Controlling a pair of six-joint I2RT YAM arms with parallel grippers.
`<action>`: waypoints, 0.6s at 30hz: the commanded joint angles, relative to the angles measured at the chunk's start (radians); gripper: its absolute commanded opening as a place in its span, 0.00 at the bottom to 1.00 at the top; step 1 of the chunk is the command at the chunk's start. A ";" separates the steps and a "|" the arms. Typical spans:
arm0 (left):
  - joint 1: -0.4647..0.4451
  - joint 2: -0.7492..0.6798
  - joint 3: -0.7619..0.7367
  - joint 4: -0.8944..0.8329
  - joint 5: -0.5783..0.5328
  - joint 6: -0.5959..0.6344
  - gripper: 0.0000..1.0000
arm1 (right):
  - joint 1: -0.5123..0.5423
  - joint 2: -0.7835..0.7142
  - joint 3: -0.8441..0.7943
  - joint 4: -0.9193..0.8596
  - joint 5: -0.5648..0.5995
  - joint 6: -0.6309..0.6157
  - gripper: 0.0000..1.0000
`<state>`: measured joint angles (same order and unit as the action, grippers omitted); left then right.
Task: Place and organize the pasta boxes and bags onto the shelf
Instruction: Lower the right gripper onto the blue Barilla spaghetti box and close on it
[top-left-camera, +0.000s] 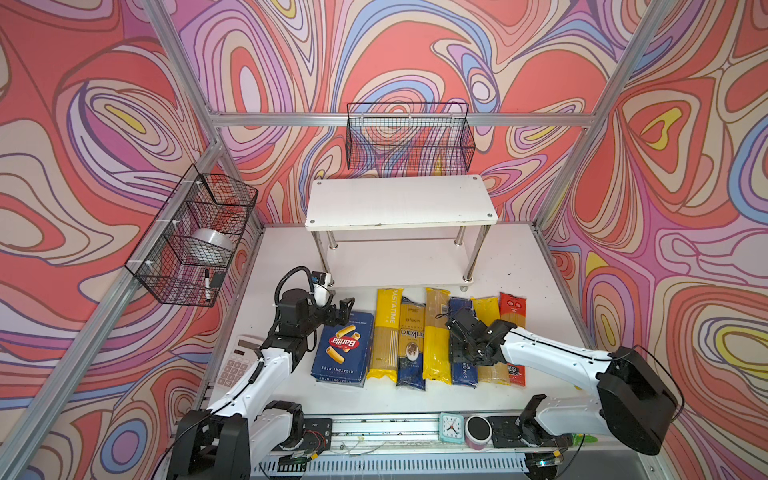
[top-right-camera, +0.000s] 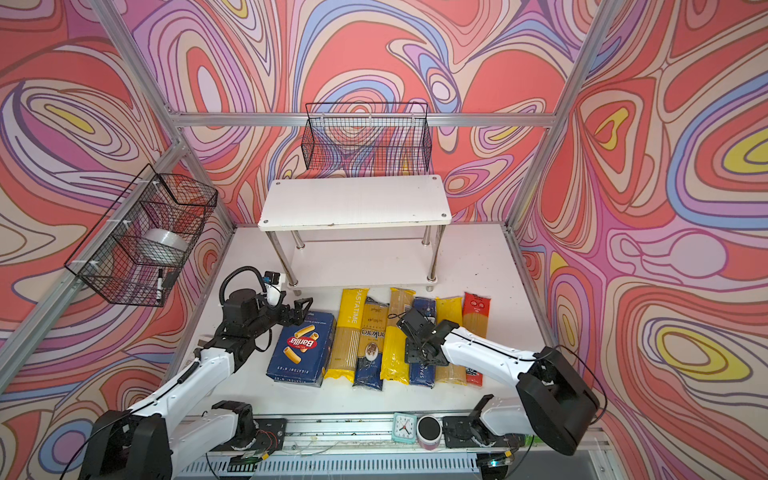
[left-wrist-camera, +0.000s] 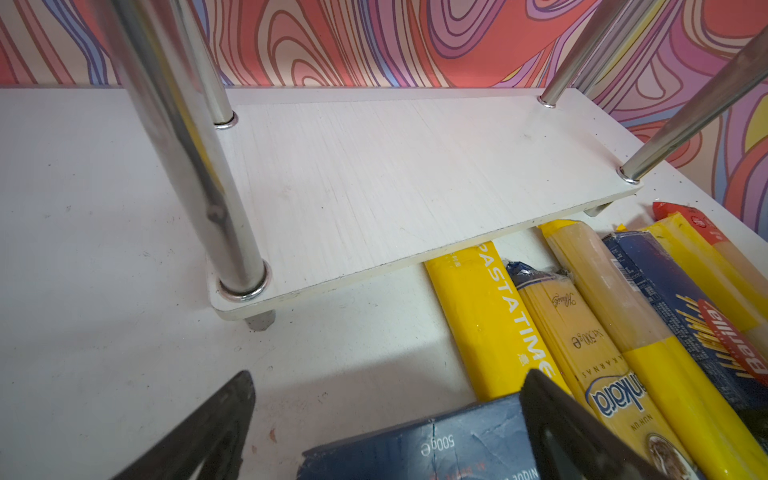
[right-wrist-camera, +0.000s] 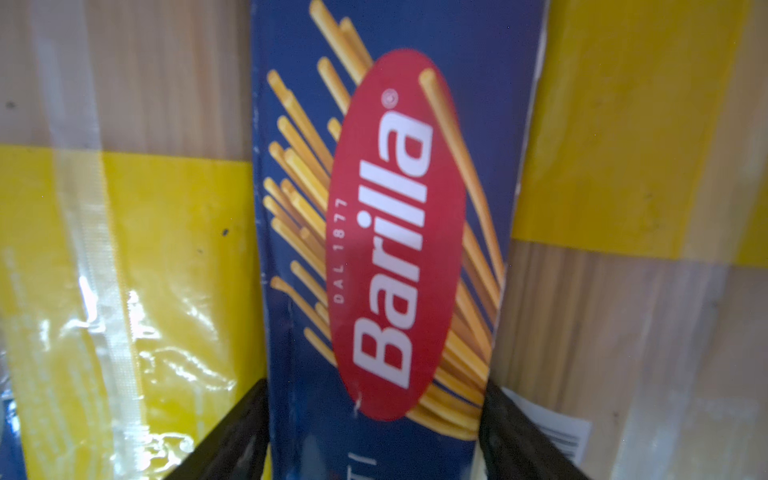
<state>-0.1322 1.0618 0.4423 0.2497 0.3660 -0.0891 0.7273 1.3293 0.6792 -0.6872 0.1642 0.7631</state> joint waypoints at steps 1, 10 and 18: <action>-0.005 -0.006 0.007 -0.005 -0.012 0.008 1.00 | 0.017 0.021 0.000 0.035 -0.002 0.007 0.78; -0.006 -0.001 0.010 -0.007 -0.006 0.011 1.00 | 0.027 0.061 -0.026 0.022 0.011 0.043 0.75; -0.006 -0.005 0.008 -0.006 -0.003 0.010 1.00 | 0.027 0.052 -0.062 0.049 0.024 0.071 0.67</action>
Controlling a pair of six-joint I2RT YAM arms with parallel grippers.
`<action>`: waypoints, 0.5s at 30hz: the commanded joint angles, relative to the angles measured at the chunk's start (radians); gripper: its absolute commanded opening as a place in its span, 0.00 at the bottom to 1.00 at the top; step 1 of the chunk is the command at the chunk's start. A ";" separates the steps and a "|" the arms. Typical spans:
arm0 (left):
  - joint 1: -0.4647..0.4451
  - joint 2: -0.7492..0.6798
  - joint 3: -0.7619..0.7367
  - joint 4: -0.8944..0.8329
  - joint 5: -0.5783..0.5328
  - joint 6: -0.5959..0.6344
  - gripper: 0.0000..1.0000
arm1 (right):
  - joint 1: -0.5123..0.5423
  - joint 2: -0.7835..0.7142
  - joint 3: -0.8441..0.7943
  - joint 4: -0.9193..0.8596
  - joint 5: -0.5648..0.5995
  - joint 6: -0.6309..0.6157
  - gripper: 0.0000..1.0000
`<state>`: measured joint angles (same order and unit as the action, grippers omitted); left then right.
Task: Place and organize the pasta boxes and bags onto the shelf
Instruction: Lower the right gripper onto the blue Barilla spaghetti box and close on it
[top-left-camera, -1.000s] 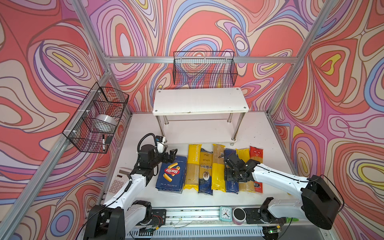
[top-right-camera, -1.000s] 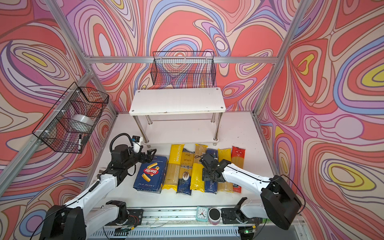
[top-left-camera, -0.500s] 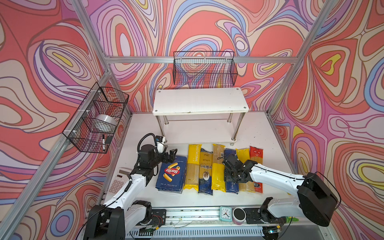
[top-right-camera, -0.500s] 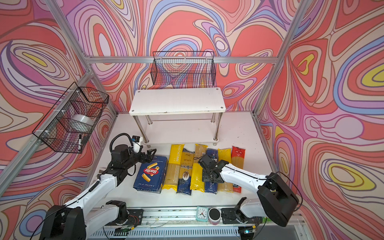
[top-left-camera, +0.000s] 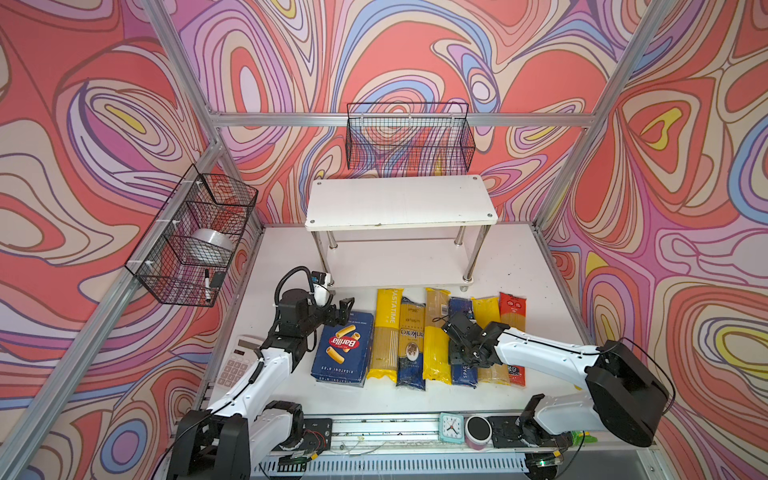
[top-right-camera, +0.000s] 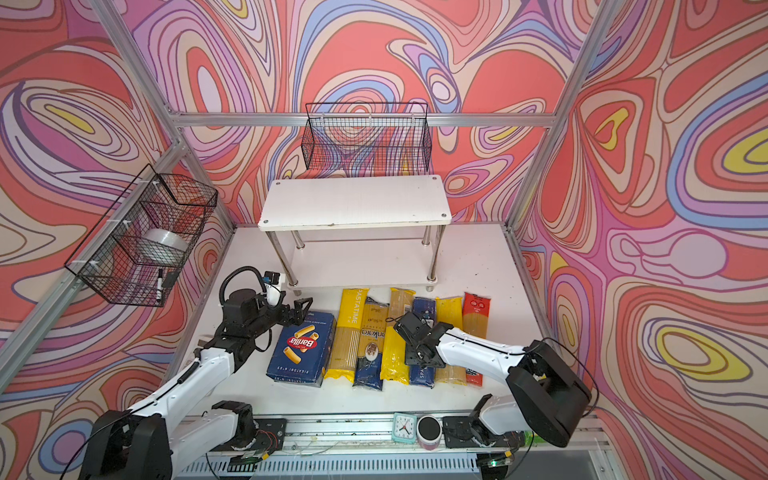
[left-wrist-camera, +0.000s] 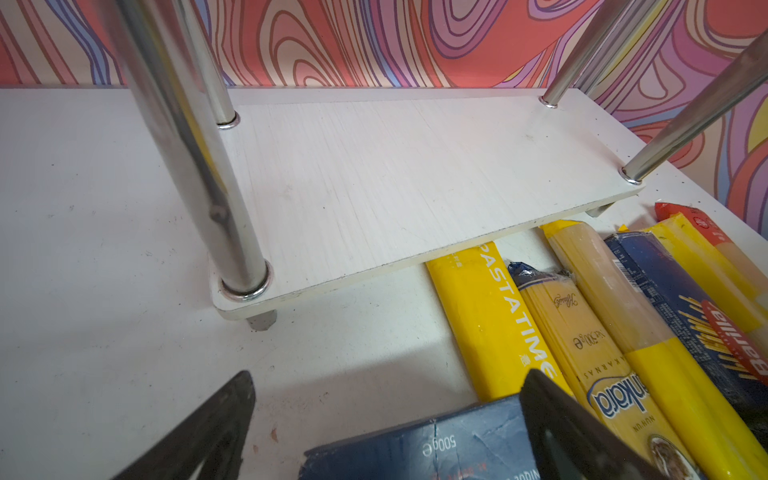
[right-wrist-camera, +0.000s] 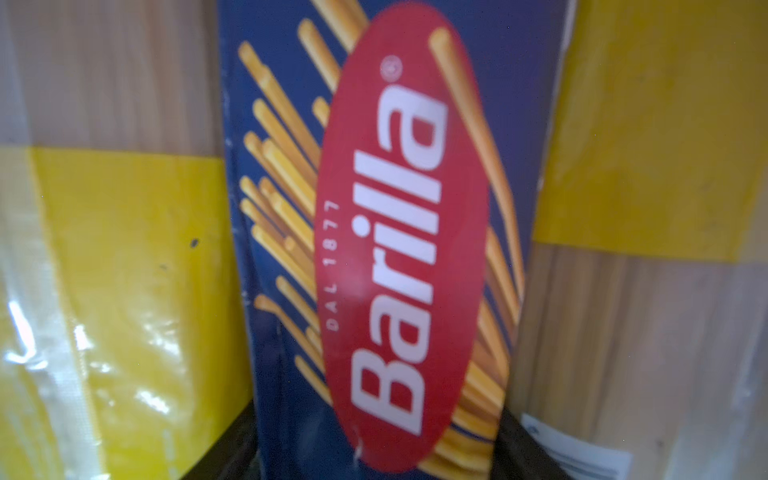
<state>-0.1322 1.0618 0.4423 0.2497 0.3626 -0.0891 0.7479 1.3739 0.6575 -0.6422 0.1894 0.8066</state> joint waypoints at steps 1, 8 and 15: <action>-0.006 -0.007 0.007 -0.006 -0.001 0.011 1.00 | 0.007 0.001 -0.045 0.006 0.001 0.031 0.66; -0.006 -0.003 0.009 -0.006 -0.003 0.010 1.00 | 0.007 -0.038 -0.069 0.032 0.031 0.052 0.56; -0.006 -0.005 0.009 -0.006 -0.008 0.009 1.00 | 0.007 -0.052 -0.057 0.020 0.057 0.036 0.49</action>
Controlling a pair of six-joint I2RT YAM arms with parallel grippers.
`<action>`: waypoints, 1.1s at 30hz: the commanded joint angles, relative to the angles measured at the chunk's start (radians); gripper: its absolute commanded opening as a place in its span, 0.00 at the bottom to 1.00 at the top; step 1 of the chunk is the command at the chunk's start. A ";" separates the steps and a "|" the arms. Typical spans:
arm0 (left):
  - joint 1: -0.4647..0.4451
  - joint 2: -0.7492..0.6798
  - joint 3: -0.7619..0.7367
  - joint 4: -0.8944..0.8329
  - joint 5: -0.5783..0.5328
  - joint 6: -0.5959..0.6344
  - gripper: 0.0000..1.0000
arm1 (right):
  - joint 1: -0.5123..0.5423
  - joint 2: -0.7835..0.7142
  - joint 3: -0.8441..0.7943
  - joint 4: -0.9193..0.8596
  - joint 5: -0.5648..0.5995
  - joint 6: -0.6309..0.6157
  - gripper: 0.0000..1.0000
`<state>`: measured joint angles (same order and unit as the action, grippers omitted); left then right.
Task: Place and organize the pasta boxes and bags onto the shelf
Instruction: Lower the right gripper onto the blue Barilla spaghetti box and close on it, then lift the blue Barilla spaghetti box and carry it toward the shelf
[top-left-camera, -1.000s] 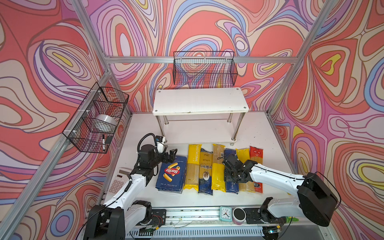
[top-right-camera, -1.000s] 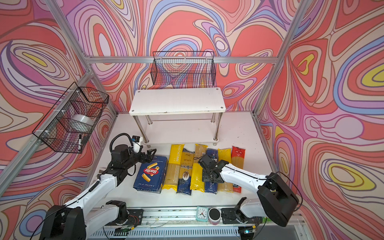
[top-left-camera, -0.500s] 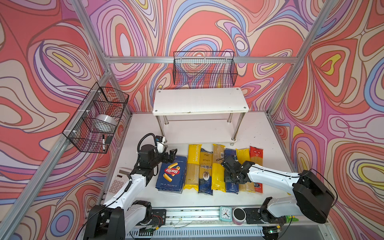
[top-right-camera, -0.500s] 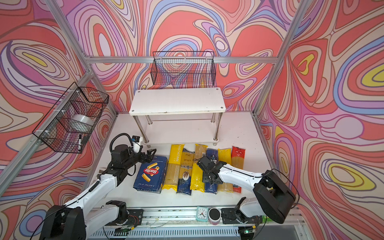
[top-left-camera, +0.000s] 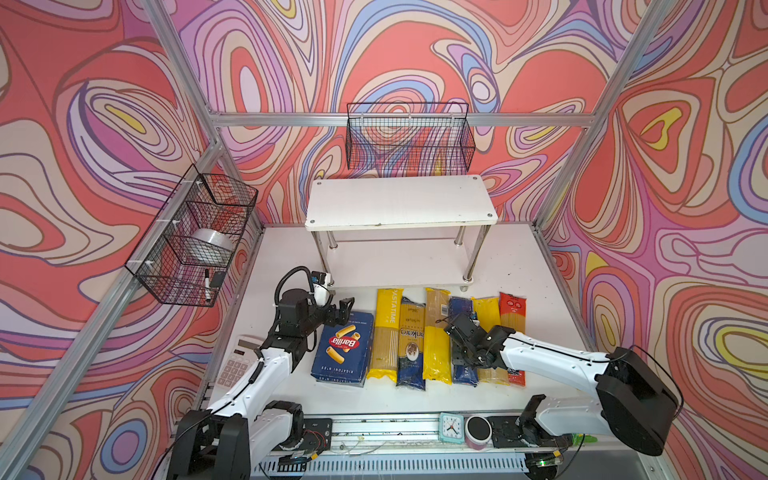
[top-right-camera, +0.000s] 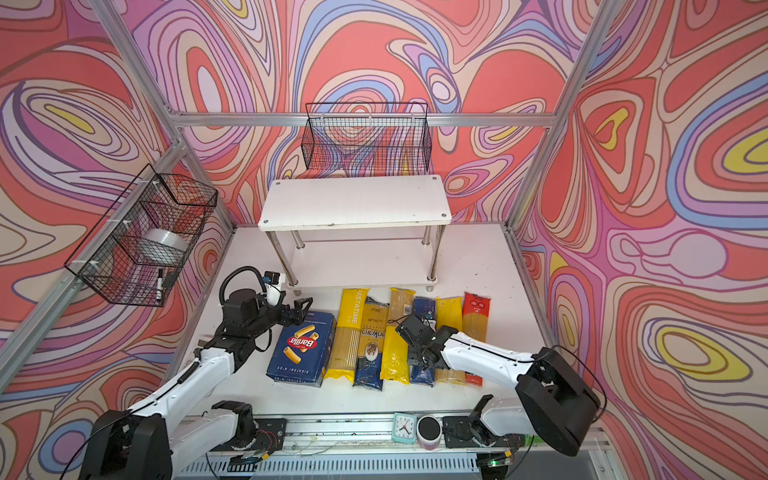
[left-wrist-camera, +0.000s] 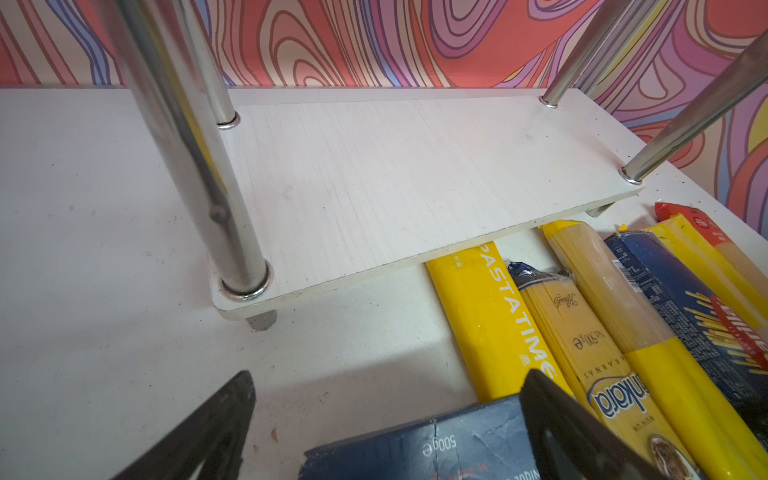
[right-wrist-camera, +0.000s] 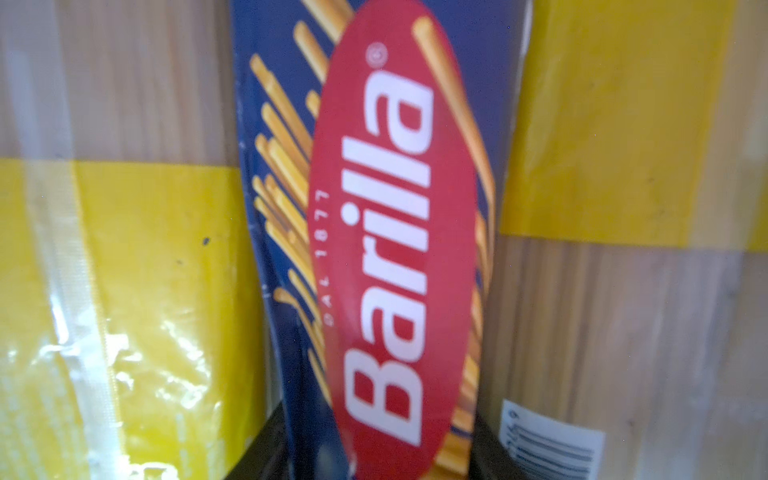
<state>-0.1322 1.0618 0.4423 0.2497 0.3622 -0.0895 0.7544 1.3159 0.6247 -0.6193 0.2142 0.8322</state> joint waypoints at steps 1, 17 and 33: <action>-0.006 -0.005 0.008 -0.006 -0.011 0.008 1.00 | 0.000 -0.006 -0.024 -0.002 0.042 0.001 0.46; -0.007 -0.007 0.006 -0.006 -0.016 0.007 1.00 | 0.000 -0.156 0.033 -0.085 0.101 -0.069 0.20; -0.007 -0.006 0.006 -0.006 -0.029 0.002 1.00 | 0.000 -0.278 0.162 -0.136 0.129 -0.185 0.13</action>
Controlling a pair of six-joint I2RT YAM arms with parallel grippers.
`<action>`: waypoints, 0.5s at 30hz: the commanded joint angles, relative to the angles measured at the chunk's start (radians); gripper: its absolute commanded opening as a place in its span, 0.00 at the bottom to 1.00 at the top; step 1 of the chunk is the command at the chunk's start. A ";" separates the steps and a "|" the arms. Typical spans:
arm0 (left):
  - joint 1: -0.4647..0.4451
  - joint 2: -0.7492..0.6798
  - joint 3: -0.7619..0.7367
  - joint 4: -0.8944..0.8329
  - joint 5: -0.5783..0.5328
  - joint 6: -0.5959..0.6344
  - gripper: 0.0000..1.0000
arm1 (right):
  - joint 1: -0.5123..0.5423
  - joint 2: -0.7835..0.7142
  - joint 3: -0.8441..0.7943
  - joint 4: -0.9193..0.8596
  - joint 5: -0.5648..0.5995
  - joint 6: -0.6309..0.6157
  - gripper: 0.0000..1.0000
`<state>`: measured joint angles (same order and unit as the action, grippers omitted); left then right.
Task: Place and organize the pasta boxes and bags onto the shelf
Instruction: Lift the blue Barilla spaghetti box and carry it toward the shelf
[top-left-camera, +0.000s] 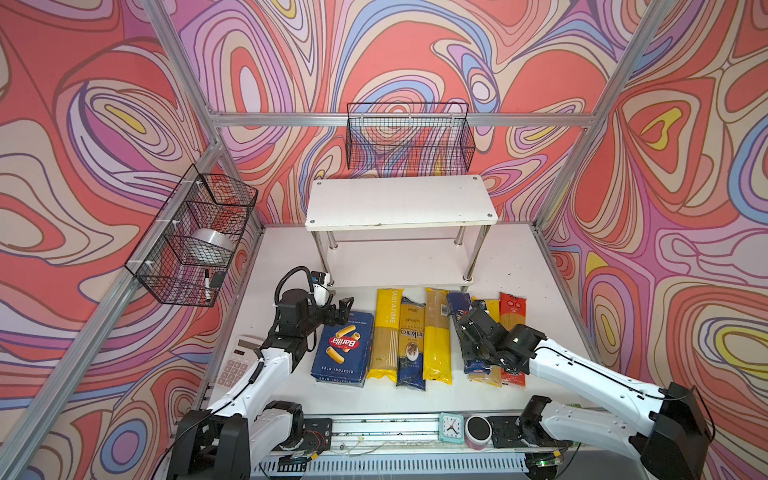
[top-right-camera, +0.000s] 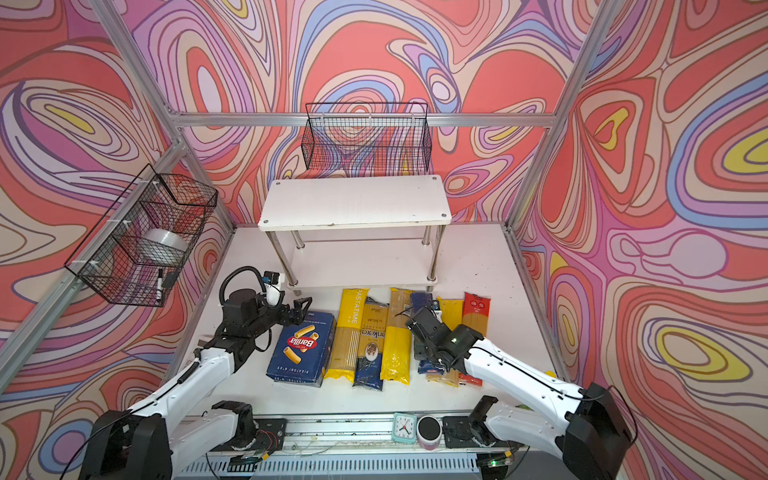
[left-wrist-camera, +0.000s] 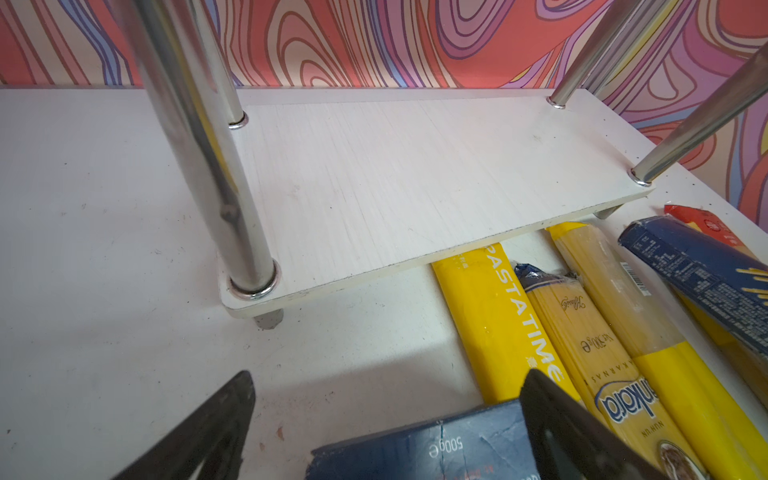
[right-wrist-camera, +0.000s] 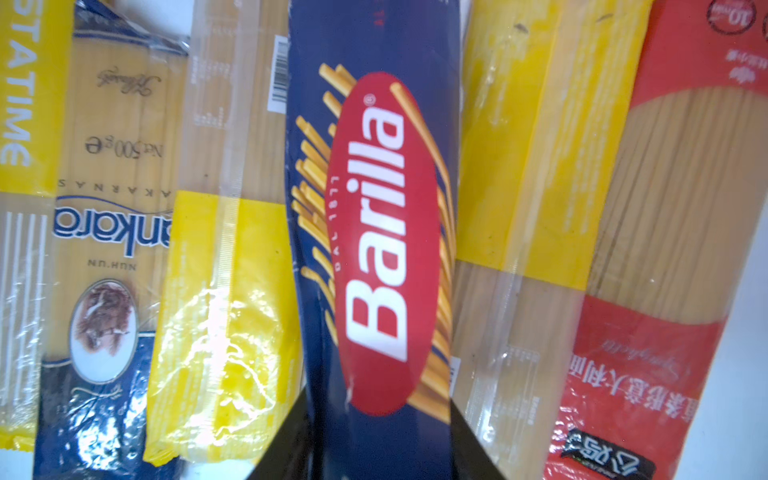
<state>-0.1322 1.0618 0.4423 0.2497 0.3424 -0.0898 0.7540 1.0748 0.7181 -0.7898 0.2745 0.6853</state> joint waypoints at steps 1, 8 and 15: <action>-0.007 -0.006 0.007 -0.006 -0.009 0.002 1.00 | 0.001 -0.039 0.077 0.028 0.071 -0.045 0.13; -0.007 -0.007 0.006 -0.006 -0.011 0.002 1.00 | 0.001 -0.076 0.142 0.017 0.003 -0.174 0.12; -0.007 -0.010 0.006 -0.004 -0.014 0.001 1.00 | 0.001 -0.089 0.205 0.056 -0.110 -0.316 0.10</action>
<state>-0.1322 1.0618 0.4423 0.2497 0.3389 -0.0898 0.7540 1.0092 0.8513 -0.8387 0.2043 0.4698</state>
